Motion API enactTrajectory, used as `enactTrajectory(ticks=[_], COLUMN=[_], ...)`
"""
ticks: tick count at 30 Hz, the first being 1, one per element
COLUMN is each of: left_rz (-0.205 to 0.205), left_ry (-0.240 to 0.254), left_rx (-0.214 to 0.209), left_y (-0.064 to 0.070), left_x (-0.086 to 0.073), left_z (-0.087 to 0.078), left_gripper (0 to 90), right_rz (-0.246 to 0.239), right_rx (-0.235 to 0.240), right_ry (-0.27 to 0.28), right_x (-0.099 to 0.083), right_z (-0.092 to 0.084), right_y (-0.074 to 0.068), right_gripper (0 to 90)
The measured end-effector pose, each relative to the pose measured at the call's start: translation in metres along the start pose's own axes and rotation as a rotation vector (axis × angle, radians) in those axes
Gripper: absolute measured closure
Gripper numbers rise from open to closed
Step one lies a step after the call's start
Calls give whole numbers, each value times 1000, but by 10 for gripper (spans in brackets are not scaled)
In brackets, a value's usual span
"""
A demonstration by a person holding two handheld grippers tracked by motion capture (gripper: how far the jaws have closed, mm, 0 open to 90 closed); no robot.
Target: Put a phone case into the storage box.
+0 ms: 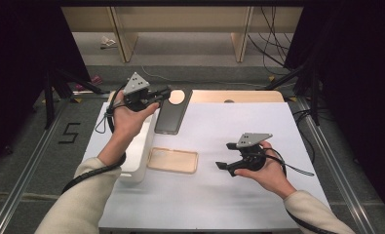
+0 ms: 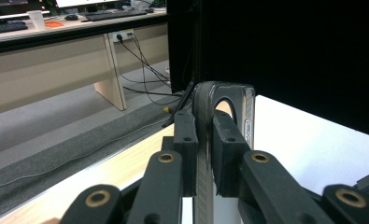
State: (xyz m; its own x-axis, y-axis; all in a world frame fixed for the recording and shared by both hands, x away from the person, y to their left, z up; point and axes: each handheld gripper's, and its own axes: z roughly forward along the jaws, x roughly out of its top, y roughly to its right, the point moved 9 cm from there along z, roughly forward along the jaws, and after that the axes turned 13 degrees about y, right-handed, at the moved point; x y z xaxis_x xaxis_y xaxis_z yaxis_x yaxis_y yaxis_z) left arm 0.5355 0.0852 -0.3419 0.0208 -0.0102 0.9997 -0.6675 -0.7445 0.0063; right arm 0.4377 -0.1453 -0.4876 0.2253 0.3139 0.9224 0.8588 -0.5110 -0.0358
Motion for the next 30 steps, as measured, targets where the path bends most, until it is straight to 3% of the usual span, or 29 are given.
enactTrajectory(ticks=[10,30], left_rz=[-2,2], left_ry=[-2,6], left_rx=[30,87], left_y=[-24,-56], left_x=[1,3], left_z=[-11,-26], left_gripper=[813,813], right_rz=[0,15], right_rx=[-1,5], right_ry=[-1,4], right_x=[0,0], right_z=[0,0], right_y=[0,0], right_gripper=[191,182])
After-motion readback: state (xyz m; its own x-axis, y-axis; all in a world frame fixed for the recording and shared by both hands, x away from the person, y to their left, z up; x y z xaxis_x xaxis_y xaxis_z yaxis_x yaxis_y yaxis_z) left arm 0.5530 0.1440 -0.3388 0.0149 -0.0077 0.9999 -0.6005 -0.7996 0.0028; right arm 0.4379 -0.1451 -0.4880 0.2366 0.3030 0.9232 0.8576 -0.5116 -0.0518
